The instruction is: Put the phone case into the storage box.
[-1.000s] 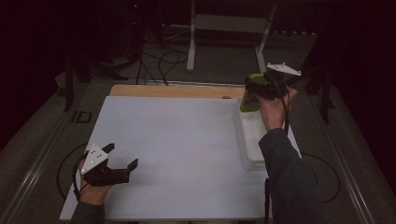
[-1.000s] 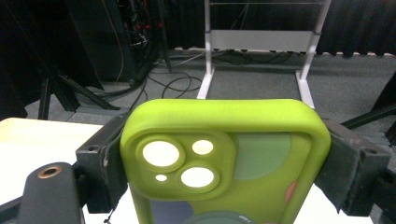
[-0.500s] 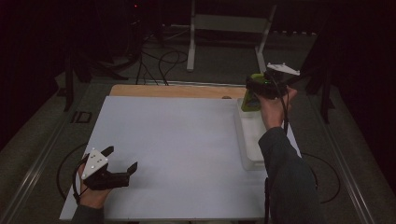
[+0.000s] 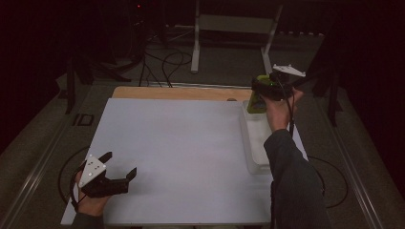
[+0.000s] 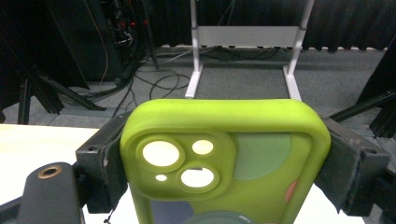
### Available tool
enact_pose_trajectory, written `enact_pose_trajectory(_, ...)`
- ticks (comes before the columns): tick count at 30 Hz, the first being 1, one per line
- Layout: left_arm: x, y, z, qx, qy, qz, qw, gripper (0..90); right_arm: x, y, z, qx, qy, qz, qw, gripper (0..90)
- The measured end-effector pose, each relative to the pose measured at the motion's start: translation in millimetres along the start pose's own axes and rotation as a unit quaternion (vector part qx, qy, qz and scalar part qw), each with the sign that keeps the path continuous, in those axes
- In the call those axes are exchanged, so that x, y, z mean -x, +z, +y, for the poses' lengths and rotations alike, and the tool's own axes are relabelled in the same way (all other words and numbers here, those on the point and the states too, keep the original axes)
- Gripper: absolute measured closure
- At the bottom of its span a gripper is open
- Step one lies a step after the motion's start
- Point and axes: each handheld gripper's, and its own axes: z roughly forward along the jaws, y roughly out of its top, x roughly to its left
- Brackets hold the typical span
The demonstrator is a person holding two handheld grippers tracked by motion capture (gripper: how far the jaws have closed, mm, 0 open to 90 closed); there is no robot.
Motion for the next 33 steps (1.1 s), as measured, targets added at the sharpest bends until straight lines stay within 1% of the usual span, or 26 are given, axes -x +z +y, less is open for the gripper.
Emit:
enact_pose_trajectory(10, 1.7, -1.1, -3.6, 0.000, 0.006, 0.002, 1.0000, 0.0, 2.1, 6.3, -2.2, -0.002, 0.004, -0.002, 1.0000, 15.8)
enact_pose_trajectory(20, 1.2, -3.6, -6.1, 0.000, 0.008, 0.008, 0.9999, 0.0, 1.7, 14.3, -4.9, -0.005, 0.005, -0.004, 1.0000, 15.7)
enact_pose_trajectory(23, 0.9, -3.5, -6.8, 0.000, 0.005, 0.009, 0.9999, 0.0, 1.9, 17.3, -6.2, -0.007, 0.007, -0.005, 0.9999, 15.7)
enact_pose_trajectory(28, 1.1, -3.7, -7.0, 0.000, 0.005, 0.010, 0.9999, 0.0, 2.4, 22.8, -8.1, -0.011, 0.006, -0.009, 0.9999, 15.7)
enact_pose_trajectory(33, 0.6, -3.6, -7.4, -0.001, 0.005, 0.010, 0.9999, 0.0, 2.9, 28.4, -10.6, -0.014, 0.000, -0.012, 0.9998, 15.7)
